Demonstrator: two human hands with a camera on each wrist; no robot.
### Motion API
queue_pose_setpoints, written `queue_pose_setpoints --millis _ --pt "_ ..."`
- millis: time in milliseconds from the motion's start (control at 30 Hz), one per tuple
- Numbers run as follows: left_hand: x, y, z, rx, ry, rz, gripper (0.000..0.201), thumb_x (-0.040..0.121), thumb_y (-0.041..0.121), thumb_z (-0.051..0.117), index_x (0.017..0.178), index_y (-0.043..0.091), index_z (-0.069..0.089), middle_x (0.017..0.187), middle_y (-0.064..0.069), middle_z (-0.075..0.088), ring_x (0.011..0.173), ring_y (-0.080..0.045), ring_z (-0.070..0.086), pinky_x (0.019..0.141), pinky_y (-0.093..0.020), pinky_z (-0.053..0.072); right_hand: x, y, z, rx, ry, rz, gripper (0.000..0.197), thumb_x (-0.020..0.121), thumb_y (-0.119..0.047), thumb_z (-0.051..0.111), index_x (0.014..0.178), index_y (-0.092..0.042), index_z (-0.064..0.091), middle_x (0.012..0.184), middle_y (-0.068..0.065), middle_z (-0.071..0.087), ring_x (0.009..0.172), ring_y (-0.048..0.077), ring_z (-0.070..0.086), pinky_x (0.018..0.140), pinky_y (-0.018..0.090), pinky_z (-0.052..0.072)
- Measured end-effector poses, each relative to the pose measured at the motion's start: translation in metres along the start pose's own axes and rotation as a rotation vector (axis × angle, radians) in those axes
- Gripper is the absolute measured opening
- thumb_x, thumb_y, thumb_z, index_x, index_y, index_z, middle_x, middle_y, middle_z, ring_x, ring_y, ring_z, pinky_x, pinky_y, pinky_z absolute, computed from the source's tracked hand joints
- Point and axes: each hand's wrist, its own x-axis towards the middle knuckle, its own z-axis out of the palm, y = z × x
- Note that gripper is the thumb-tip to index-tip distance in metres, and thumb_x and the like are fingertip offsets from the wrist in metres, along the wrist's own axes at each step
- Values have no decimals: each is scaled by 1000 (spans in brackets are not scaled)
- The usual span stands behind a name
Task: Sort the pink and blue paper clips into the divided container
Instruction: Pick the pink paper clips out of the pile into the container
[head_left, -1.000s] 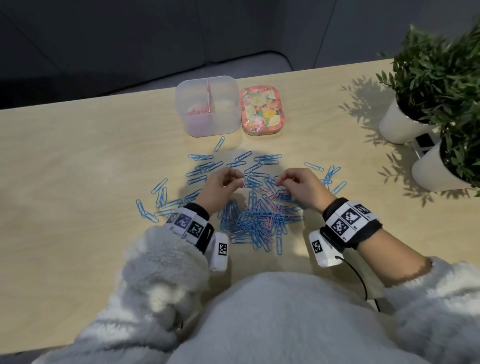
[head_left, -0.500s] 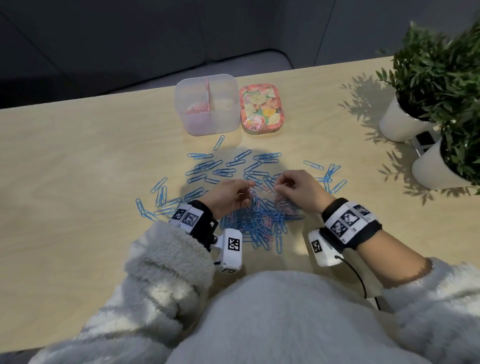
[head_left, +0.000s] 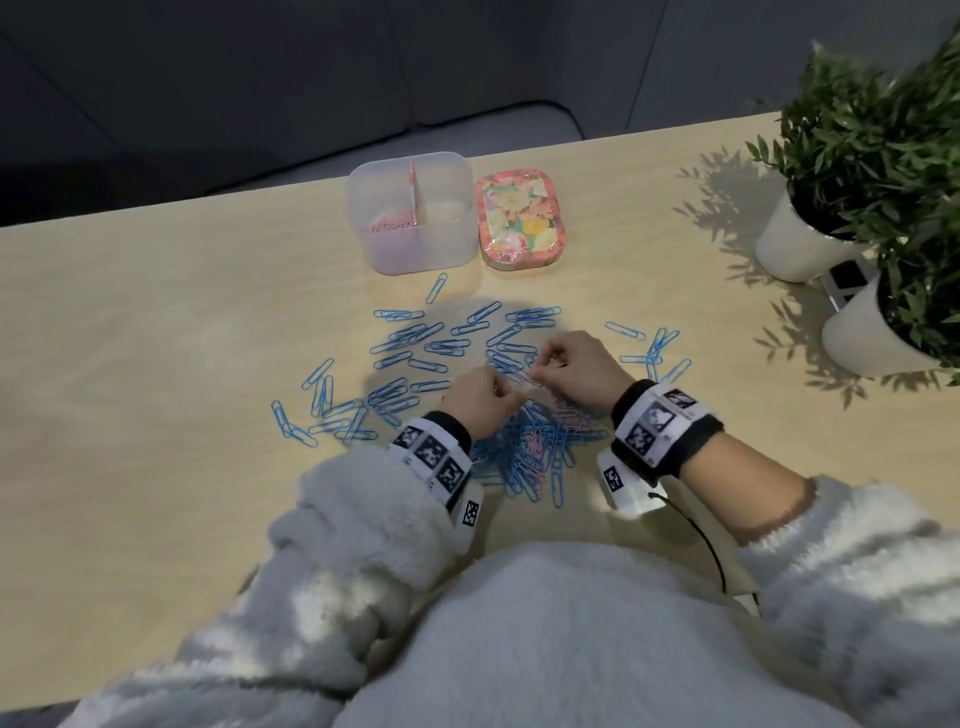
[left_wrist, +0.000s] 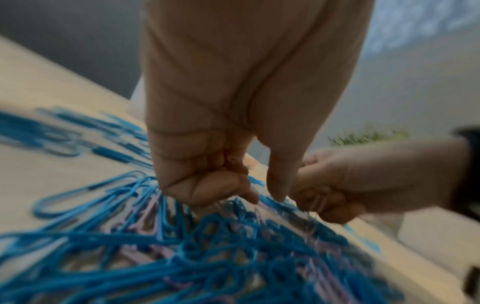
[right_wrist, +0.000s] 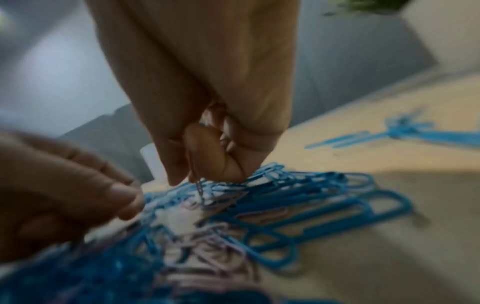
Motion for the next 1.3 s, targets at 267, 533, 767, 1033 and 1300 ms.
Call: queue_pose_setpoints --millis 267,533,767,1033,1300 --pt "-1 -6 -1 118 51 55 12 90 15 48 80 8 50 78 -11 56 73 -27 53 65 -33 42 7 -7 8 -285 -81 -12 16 83 -10 58 67 -11 55 78 12 64 79 25 61 70 32 46" --pt "1 4 -20 -665 -141 -80 14 93 14 51 84 3 54 70 -5 54 61 -14 51 54 -16 51 -5 12 -39 802 -132 297 24 92 -2 47 69 -7 50 52 3 47 35 4 46 40 17 48" --pt "12 21 -3 -541 -149 -113 22 96 11 38 85 10 57 71 -9 56 53 -14 44 45 -22 35 -18 39 -54 1193 -89 354 22 89 5 36 80 -9 51 43 -2 43 38 7 47 45 19 51" --pt "23 31 15 338 62 236 15 88 19 56 98 9 60 103 -9 60 94 -26 57 79 -33 43 -23 53 -44 720 45 274 13 87 4 52 77 -3 56 40 -5 50 32 5 42 36 16 38" --pt "25 21 14 229 55 260 11 91 15 50 91 7 57 96 -9 62 87 -23 56 72 -27 41 2 46 -51 -195 240 -34 20 81 -16 61 99 -15 70 84 4 67 88 25 61 77 29 45"
